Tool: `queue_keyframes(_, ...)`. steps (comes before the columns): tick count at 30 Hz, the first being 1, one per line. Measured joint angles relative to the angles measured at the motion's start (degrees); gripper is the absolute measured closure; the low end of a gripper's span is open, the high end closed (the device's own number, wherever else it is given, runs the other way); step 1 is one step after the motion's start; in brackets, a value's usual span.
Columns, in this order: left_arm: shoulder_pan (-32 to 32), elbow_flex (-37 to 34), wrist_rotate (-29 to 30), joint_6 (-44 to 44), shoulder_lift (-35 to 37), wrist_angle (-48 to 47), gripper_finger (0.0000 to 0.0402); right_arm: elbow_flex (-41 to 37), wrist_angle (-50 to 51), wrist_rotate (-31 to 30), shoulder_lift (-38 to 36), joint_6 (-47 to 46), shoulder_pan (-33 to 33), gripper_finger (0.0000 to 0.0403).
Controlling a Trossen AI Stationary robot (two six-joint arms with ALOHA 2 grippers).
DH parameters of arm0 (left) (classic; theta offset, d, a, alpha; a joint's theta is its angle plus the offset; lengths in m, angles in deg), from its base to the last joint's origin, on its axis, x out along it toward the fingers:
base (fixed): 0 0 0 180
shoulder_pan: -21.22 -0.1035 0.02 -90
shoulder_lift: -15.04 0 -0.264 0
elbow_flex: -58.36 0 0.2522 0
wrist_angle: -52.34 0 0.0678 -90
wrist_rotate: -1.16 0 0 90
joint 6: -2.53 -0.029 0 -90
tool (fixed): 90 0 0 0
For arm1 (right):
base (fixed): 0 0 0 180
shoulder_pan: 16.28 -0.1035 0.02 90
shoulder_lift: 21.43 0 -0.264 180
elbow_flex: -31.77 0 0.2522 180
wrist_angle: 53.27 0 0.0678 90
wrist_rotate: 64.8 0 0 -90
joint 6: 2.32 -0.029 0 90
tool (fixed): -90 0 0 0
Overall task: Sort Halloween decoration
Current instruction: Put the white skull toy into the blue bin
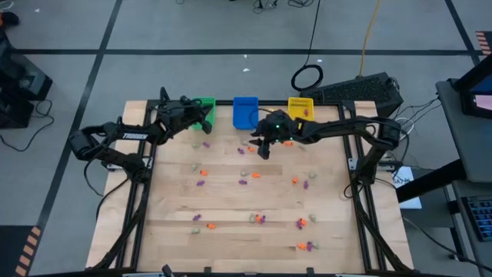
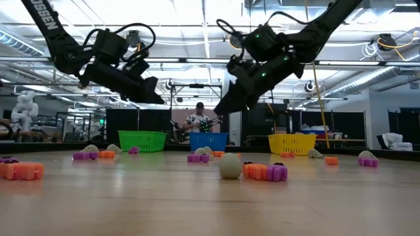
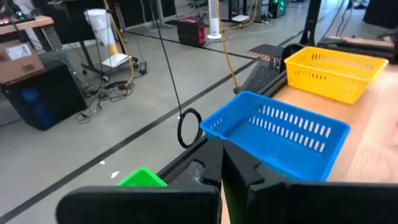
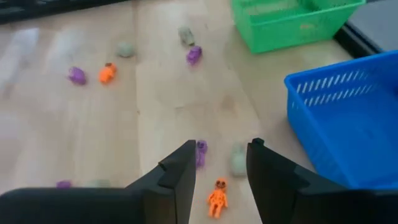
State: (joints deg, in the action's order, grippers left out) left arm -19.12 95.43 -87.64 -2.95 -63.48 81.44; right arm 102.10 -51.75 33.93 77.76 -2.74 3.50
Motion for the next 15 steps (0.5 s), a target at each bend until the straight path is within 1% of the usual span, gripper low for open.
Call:
queue_keyframes(3,-0.02,0.00,-0.49,0.16,0.00,-0.05,0.0394,2.28,2.61,-1.36,2.43,-0.04,-0.03,0.0272)
queue_keyframes(11,0.00,0.00,-1.51,0.21,0.00,-0.62,0.0394,9.03,7.58,-1.49,8.67,-0.74,-0.01,0.0272)
queue_keyframes(15,0.00,0.00,-1.58,0.23,0.00,-1.59,0.0394,10.70,9.09,-1.56,10.84,-1.81,-0.01,0.0268)
